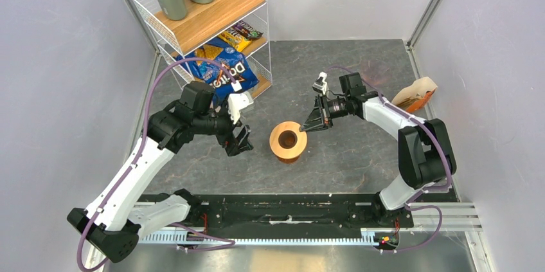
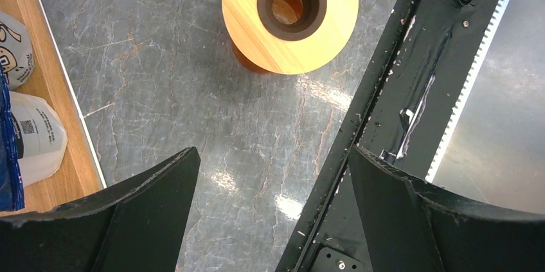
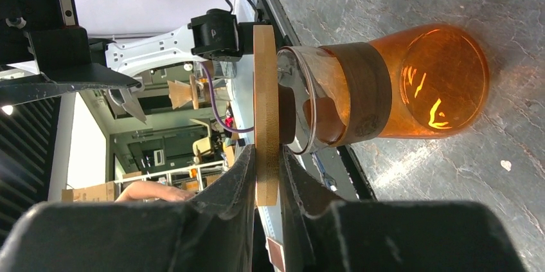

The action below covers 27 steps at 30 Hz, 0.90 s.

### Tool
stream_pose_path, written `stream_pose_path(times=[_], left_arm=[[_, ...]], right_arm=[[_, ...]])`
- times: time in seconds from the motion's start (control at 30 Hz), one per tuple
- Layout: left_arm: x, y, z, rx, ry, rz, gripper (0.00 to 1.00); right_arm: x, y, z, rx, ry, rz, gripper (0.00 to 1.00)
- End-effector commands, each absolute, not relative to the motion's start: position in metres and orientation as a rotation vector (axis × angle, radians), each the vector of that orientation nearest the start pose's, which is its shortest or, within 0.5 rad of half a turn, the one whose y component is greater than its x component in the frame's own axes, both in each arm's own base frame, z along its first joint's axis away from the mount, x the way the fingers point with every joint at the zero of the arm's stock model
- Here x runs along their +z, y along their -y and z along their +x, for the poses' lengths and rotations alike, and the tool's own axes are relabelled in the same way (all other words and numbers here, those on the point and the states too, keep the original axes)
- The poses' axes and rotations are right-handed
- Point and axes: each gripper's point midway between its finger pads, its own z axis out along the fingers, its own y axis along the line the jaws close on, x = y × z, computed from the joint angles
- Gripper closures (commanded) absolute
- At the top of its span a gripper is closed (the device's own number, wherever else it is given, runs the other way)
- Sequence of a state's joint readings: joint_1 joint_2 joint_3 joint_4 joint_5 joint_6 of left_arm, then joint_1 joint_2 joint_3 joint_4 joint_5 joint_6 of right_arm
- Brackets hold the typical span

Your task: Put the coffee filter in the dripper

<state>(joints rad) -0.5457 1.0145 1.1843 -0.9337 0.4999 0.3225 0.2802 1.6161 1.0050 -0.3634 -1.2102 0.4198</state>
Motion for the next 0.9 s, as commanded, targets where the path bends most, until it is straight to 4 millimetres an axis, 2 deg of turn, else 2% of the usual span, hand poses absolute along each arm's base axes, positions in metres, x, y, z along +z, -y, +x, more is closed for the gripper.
stream_pose_path(times=[0.0, 0.2, 0.4, 0.6, 0.63, 0.67, 0.7, 0.87], left_arm=[[0.25, 0.194, 0.178, -0.684, -1.952, 1.22, 0.06], [0.246, 0.193, 0.178, -0.687, -1.971, 1.211, 0.06], [0.241, 0.196, 0.176, -0.719, -2.01, 1.19, 0.06], [0.238, 0.2, 0.173, -0.763, -2.02, 1.201, 0.05], [0.238, 0.201, 0.172, -0.776, -2.025, 1.204, 0.05], [0.236, 0.203, 0.171, -0.788, -2.033, 1.207, 0.05], [0.236, 0.204, 0.17, -0.806, -2.039, 1.213, 0.05], [0.227, 0.211, 0.166, -0.835, -2.061, 1.297, 0.05]], right_arm=[[0.166, -0.248, 0.25, 1.786, -2.423, -0.398, 0.74], [0.16, -0.246, 0.259, 1.724, -2.463, -0.401, 0.67], [0.157, -0.244, 0.264, 1.661, -2.496, -0.395, 0.54], [0.159, -0.241, 0.268, 1.608, -2.509, -0.4, 0.35], [0.16, -0.239, 0.267, 1.596, -2.521, -0.397, 0.32], [0.161, -0.237, 0.266, 1.58, -2.53, -0.399, 0.2], [0.163, -0.234, 0.265, 1.562, -2.536, -0.401, 0.17], [0.18, -0.211, 0.246, 1.463, -2.552, -0.469, 0.13]])
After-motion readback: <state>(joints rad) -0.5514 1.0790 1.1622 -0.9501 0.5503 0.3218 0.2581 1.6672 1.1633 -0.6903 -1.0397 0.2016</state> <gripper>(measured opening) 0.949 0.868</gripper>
